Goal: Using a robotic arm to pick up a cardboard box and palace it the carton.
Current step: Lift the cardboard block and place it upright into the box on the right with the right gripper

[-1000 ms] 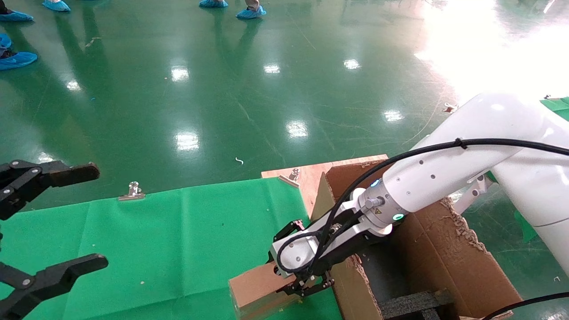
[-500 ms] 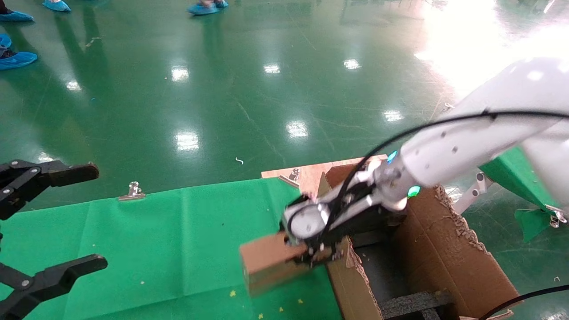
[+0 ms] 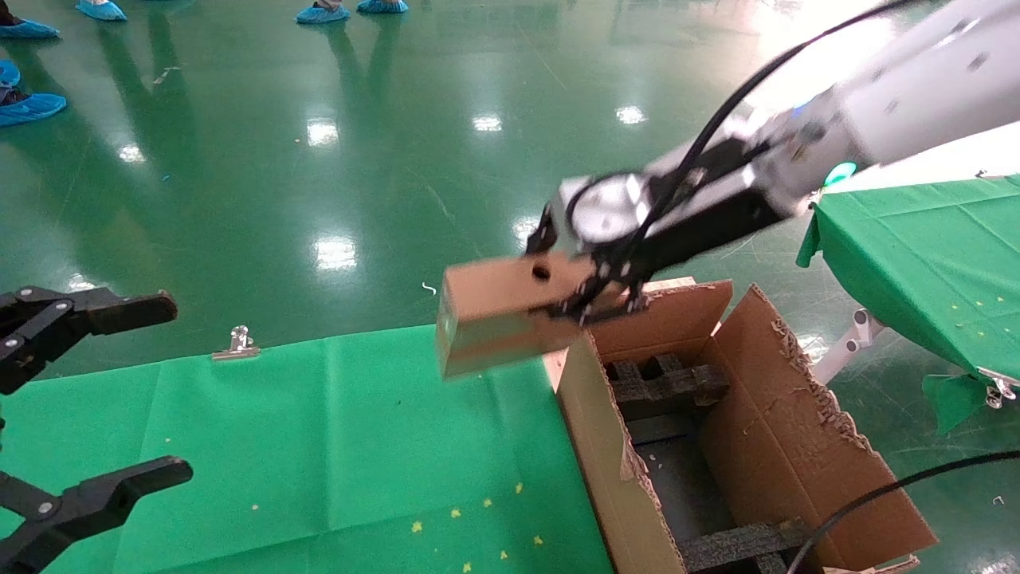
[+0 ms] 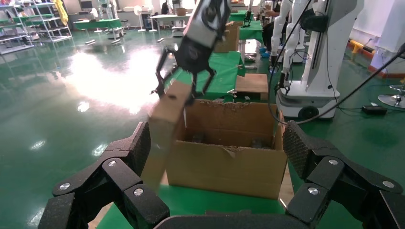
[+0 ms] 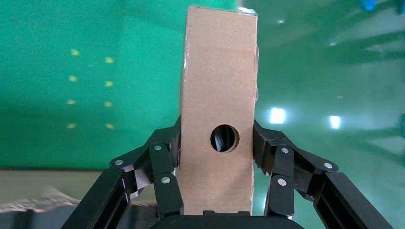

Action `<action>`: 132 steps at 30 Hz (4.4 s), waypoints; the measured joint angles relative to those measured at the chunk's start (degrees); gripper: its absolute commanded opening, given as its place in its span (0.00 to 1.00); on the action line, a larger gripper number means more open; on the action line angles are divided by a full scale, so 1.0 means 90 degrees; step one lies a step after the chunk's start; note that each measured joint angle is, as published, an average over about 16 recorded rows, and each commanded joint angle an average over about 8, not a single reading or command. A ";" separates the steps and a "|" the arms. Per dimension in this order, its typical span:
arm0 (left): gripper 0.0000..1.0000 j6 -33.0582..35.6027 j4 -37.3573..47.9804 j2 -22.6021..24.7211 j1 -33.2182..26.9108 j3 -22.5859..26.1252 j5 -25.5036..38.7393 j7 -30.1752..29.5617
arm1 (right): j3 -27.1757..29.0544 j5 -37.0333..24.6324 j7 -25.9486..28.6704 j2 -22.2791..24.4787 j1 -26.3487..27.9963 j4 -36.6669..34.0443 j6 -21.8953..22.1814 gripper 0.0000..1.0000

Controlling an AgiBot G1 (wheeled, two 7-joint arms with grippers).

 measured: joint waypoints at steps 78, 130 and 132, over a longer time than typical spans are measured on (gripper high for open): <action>1.00 -0.0002 0.0002 -0.0002 0.0001 0.0000 -0.0002 0.0001 | -0.2945 -0.0844 0.7556 0.3419 0.1156 0.1457 0.1674 0.00; 1.00 -0.0002 0.0002 -0.0002 0.0001 0.0001 -0.0003 0.0001 | -0.3965 -0.2762 1.1389 0.2949 -0.0544 0.2579 0.3310 0.00; 1.00 -0.0002 0.0002 -0.0002 0.0001 0.0001 -0.0003 0.0001 | -0.4000 -0.2817 1.1429 0.2919 -0.0611 0.2577 0.3368 0.00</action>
